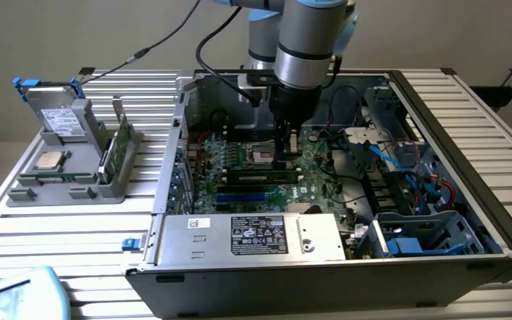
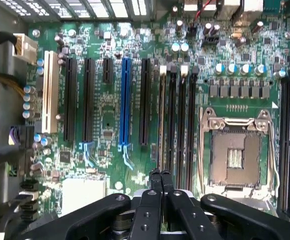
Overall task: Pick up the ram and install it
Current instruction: 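Press down the ram until it locks into place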
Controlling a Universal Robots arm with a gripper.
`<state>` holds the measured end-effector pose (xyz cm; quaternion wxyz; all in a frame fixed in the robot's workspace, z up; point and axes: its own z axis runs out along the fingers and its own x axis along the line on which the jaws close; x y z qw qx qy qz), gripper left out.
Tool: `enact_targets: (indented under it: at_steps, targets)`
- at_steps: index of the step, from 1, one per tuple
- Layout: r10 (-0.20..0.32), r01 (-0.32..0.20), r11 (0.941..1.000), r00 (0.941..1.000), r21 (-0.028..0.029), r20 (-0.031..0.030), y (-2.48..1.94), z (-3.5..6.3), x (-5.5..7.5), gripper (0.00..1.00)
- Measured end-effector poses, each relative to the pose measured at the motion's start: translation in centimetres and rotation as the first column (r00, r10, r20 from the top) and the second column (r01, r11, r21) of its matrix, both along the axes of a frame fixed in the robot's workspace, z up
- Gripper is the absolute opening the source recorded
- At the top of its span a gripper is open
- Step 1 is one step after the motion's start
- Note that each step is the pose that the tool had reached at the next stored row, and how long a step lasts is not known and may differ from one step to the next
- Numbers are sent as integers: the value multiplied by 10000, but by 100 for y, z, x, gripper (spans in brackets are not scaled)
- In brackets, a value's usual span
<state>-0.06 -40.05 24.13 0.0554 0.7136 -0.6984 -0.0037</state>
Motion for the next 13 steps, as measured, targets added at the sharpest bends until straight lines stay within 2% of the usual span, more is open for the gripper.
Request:
enact_targets:
  at_steps: [3,13]
  targets:
    - [0,0,10000,10000,-2,-1,0,1,48,10]
    - [-4,4,10000,10000,-1,-1,3,-78,28,10]
